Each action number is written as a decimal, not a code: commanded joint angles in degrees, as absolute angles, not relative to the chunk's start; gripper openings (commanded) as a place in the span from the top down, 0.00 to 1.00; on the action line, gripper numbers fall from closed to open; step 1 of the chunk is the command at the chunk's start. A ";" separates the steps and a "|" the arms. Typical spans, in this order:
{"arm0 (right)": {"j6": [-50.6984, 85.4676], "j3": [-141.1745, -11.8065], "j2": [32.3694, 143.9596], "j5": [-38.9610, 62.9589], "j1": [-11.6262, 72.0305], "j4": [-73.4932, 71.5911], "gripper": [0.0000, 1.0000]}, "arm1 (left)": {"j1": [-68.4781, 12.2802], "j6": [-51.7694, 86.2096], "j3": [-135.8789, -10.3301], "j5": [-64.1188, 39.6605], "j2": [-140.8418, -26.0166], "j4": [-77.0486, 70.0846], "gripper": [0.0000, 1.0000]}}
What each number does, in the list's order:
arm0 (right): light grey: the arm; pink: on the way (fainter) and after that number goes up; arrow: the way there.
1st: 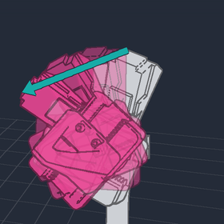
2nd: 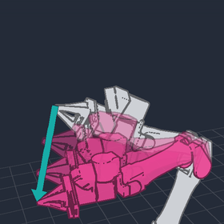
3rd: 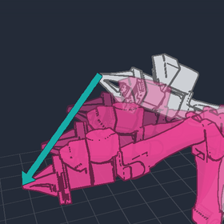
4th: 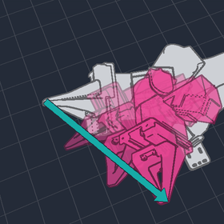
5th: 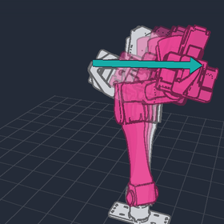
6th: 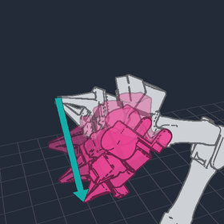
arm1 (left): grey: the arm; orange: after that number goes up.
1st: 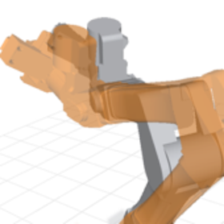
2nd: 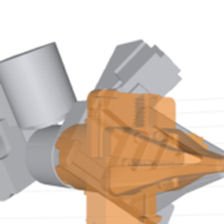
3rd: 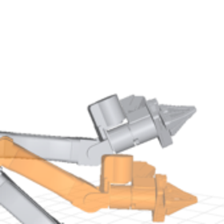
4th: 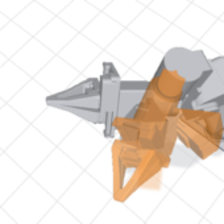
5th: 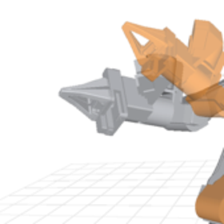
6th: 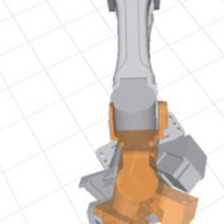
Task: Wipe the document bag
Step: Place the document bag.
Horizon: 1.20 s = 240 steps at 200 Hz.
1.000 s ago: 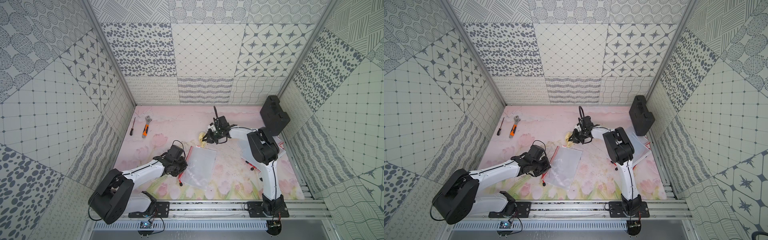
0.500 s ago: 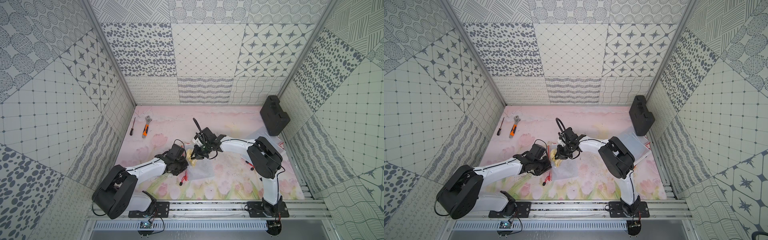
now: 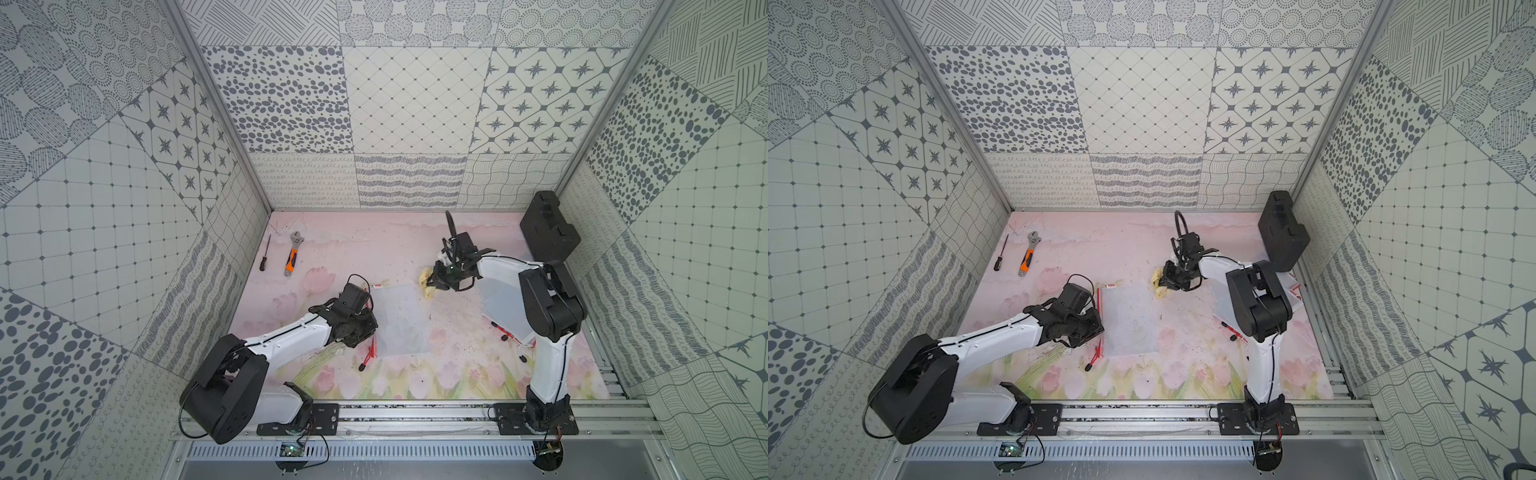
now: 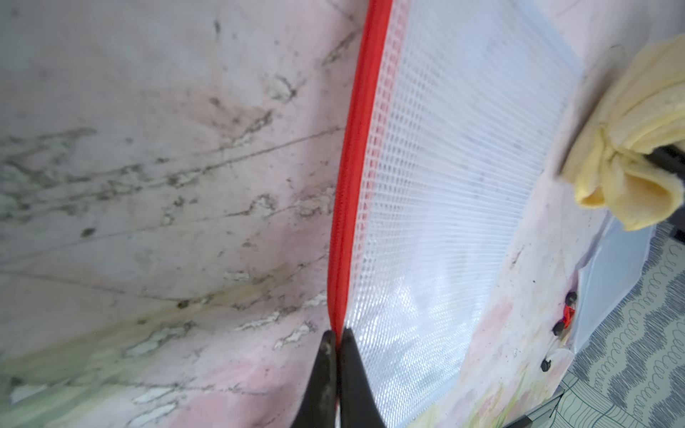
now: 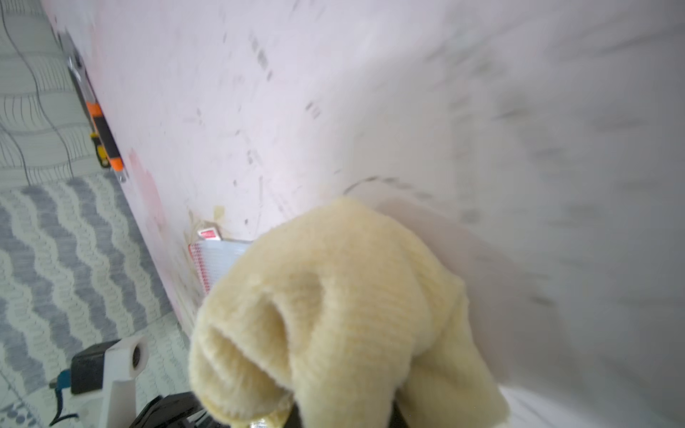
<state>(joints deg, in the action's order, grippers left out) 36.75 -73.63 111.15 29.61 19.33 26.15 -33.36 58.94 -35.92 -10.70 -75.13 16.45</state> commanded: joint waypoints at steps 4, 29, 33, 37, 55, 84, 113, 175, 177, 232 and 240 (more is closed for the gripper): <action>32.16 -72.60 96.07 28.69 21.26 32.05 1.00 | -33.40 46.53 -45.13 -7.42 -73.56 25.47 1.00; 35.52 -69.86 78.09 22.00 21.16 31.54 1.00 | -34.37 34.79 -60.13 -12.48 -78.62 31.73 1.00; 35.82 -69.64 75.17 19.55 21.10 32.10 1.00 | -34.73 32.93 -63.03 -13.96 -79.72 32.33 1.00; 36.06 -69.34 72.28 16.73 21.09 32.63 1.00 | -35.13 31.08 -65.64 -15.56 -80.94 32.98 1.00; 36.97 -67.62 59.93 3.49 20.85 34.37 1.00 | -37.80 23.13 -78.05 -23.61 -87.45 34.52 1.00; 36.96 -65.88 45.41 -13.49 20.49 38.94 1.00 | -44.36 10.12 -103.29 -36.08 -102.47 43.73 1.00; 35.70 -66.27 40.51 -17.90 20.22 44.51 1.00 | -50.20 4.12 -126.87 -49.97 -116.88 48.12 1.00; 34.05 -66.18 37.80 -20.01 20.13 49.82 1.00 | -50.36 19.90 -145.09 -51.45 -140.27 40.69 0.87; 34.02 -66.12 37.84 -20.03 20.13 49.90 1.00 | -50.43 20.22 -145.72 -50.99 -141.13 40.93 0.85; 34.43 -62.58 40.27 -16.78 20.13 48.72 1.00 | -49.31 24.56 -143.96 -36.43 -149.50 41.53 0.36; 34.52 -61.77 41.27 -15.62 20.11 48.46 1.00 | -48.62 24.18 -140.97 -32.74 -147.42 41.66 0.35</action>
